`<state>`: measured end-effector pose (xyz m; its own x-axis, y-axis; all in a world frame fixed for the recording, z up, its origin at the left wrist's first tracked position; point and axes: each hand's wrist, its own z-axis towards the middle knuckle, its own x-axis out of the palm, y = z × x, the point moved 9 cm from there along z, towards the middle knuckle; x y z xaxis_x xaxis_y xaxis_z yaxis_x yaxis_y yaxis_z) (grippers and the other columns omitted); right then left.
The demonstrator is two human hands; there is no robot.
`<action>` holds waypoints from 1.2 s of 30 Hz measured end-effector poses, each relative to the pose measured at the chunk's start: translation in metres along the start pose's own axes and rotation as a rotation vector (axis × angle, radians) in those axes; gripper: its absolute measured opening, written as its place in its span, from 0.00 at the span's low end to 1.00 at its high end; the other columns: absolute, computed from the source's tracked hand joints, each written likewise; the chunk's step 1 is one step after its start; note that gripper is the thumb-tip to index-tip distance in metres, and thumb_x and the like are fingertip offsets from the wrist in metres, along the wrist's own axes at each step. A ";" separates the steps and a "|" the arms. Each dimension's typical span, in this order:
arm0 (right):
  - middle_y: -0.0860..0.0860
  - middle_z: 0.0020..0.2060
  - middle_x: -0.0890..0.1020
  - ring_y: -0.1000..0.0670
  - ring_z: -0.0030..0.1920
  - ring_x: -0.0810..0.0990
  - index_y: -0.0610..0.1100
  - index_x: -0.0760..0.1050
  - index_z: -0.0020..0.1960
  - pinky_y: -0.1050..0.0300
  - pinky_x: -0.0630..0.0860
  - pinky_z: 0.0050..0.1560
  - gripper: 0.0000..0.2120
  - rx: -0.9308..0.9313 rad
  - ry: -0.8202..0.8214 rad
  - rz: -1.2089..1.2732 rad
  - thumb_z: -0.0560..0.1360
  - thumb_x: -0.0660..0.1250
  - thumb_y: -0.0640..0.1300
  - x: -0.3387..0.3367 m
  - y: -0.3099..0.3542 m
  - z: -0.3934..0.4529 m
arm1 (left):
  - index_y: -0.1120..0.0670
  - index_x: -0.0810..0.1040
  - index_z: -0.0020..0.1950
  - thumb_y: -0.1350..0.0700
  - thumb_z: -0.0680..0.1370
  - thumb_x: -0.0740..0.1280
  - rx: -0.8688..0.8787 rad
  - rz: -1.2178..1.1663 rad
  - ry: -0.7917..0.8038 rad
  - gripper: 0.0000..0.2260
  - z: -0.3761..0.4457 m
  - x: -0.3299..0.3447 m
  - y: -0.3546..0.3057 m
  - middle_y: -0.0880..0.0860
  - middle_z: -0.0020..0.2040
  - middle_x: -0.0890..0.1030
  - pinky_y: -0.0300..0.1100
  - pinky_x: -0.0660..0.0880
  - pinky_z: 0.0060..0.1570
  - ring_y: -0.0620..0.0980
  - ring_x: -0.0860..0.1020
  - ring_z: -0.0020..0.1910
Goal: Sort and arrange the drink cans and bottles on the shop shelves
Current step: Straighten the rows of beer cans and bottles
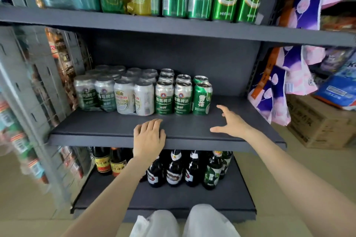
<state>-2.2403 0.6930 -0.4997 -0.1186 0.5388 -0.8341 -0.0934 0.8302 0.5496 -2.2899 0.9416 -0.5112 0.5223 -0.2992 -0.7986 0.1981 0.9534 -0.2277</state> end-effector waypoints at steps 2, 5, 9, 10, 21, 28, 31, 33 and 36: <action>0.45 0.68 0.67 0.46 0.69 0.66 0.48 0.58 0.73 0.53 0.64 0.64 0.36 -0.024 -0.017 -0.036 0.71 0.71 0.53 0.012 0.002 -0.012 | 0.55 0.81 0.51 0.50 0.74 0.53 0.009 0.026 -0.031 0.19 -0.002 0.002 0.000 0.51 0.48 0.83 0.50 0.73 0.50 0.54 0.80 0.47; 0.50 0.65 0.70 0.48 0.67 0.67 0.48 0.67 0.68 0.55 0.63 0.64 0.25 -0.139 -0.088 -0.103 0.74 0.67 0.53 0.026 0.009 -0.031 | 0.55 0.81 0.51 0.49 0.75 0.54 0.032 0.049 -0.101 0.18 0.000 0.004 0.003 0.51 0.50 0.82 0.47 0.66 0.53 0.54 0.79 0.47; 0.50 0.66 0.69 0.50 0.65 0.66 0.45 0.71 0.66 0.71 0.52 0.66 0.23 -0.287 -0.275 -0.183 0.73 0.70 0.47 0.036 0.004 -0.075 | 0.55 0.80 0.49 0.55 0.75 0.61 0.109 -0.062 -0.319 0.10 -0.012 -0.011 -0.010 0.52 0.51 0.81 0.45 0.64 0.52 0.54 0.77 0.48; 0.48 0.64 0.71 0.50 0.63 0.68 0.43 0.73 0.63 0.73 0.52 0.65 0.20 -0.330 -0.352 -0.192 0.74 0.70 0.45 0.037 0.000 -0.089 | 0.56 0.79 0.50 0.57 0.75 0.62 0.168 -0.156 -0.339 0.09 -0.026 -0.007 -0.022 0.53 0.52 0.80 0.44 0.64 0.52 0.54 0.75 0.50; 0.46 0.62 0.68 0.49 0.61 0.70 0.46 0.65 0.68 0.59 0.67 0.58 0.31 0.124 -0.205 0.075 0.70 0.73 0.47 0.111 -0.196 -0.090 | 0.57 0.67 0.67 0.56 0.76 0.66 0.088 -0.485 0.510 0.21 -0.113 0.192 -0.078 0.54 0.62 0.70 0.44 0.72 0.56 0.51 0.72 0.59; 0.49 0.71 0.63 0.50 0.68 0.66 0.47 0.54 0.74 0.60 0.62 0.62 0.40 0.050 -0.133 0.217 0.69 0.73 0.50 0.128 -0.234 -0.024 | 0.56 0.62 0.68 0.53 0.73 0.70 -0.430 -0.749 0.422 0.28 -0.116 0.243 -0.114 0.54 0.61 0.72 0.47 0.74 0.56 0.51 0.73 0.58; 0.48 0.73 0.62 0.49 0.70 0.64 0.45 0.53 0.75 0.58 0.61 0.68 0.42 0.084 -0.176 0.406 0.69 0.74 0.47 0.139 -0.244 0.004 | 0.56 0.58 0.71 0.53 0.73 0.70 -0.487 -0.690 0.327 0.31 -0.114 0.252 -0.123 0.55 0.64 0.68 0.46 0.72 0.58 0.53 0.69 0.63; 0.49 0.72 0.63 0.51 0.71 0.63 0.44 0.53 0.75 0.51 0.61 0.71 0.44 0.028 -0.124 0.462 0.68 0.75 0.45 0.159 -0.249 0.016 | 0.57 0.56 0.72 0.52 0.73 0.70 -0.509 -0.677 0.273 0.33 -0.118 0.257 -0.129 0.56 0.64 0.68 0.48 0.71 0.58 0.54 0.69 0.62; 0.53 0.68 0.66 0.55 0.67 0.64 0.47 0.52 0.75 0.54 0.64 0.69 0.45 -0.033 -0.060 0.536 0.67 0.76 0.44 0.178 -0.247 0.022 | 0.58 0.57 0.71 0.50 0.73 0.70 -0.644 -0.727 0.260 0.33 -0.128 0.271 -0.125 0.55 0.64 0.70 0.47 0.71 0.58 0.54 0.70 0.62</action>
<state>-2.2166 0.5867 -0.7854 -0.1012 0.8936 -0.4373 -0.0666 0.4325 0.8992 -2.2792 0.7461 -0.7709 0.2399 -0.8727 -0.4252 -0.1298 0.4052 -0.9050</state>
